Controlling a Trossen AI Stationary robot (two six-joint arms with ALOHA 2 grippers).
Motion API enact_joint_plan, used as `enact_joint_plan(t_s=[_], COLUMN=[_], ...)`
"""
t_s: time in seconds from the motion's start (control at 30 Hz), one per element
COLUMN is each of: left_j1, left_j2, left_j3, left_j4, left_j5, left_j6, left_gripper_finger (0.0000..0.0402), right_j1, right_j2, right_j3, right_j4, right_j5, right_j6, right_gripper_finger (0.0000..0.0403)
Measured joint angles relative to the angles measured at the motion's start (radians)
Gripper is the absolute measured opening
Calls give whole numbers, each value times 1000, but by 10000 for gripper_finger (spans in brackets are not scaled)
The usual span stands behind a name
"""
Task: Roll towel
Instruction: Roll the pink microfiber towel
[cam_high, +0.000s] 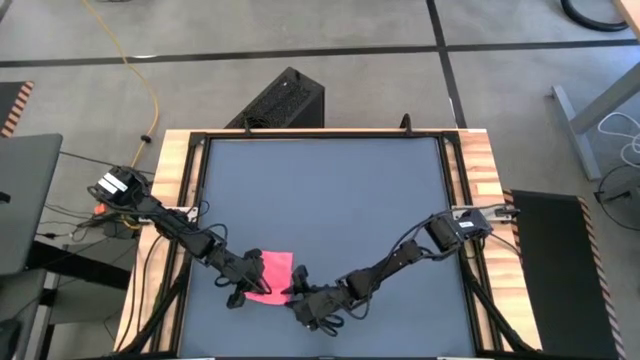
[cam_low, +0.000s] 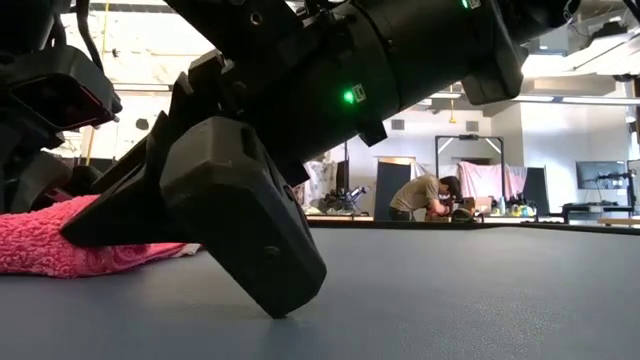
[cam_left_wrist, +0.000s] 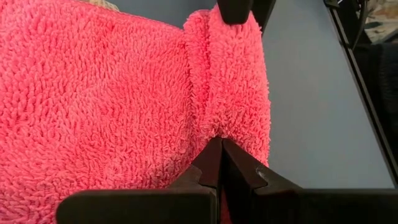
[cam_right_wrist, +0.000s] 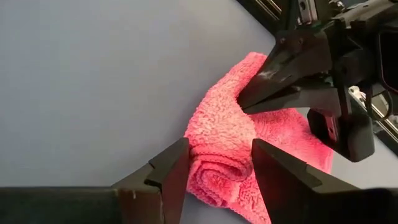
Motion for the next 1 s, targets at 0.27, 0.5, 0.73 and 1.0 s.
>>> enact_joint_plan(t_s=[0.27,0.5,0.73,1.0], left_j1=[1,5,5,5], left_j2=[0,0,0,0], left_j3=[0,0,-1,-1], left_j4=[1,3,17,17], left_j5=[19,26,32,40], left_j6=[0,-1,-1,0], left_gripper_finger=[0,0,0,0], right_j1=[45,36,9,-1], right_j2=[-5,-12,-10,2], right_j3=[1,58,57,57], right_j4=[64,-30,-82,-92], right_j5=[129,5,-24,-39], right_j6=[-136,0,16,-8], right_gripper_finger=[186,189,191,191])
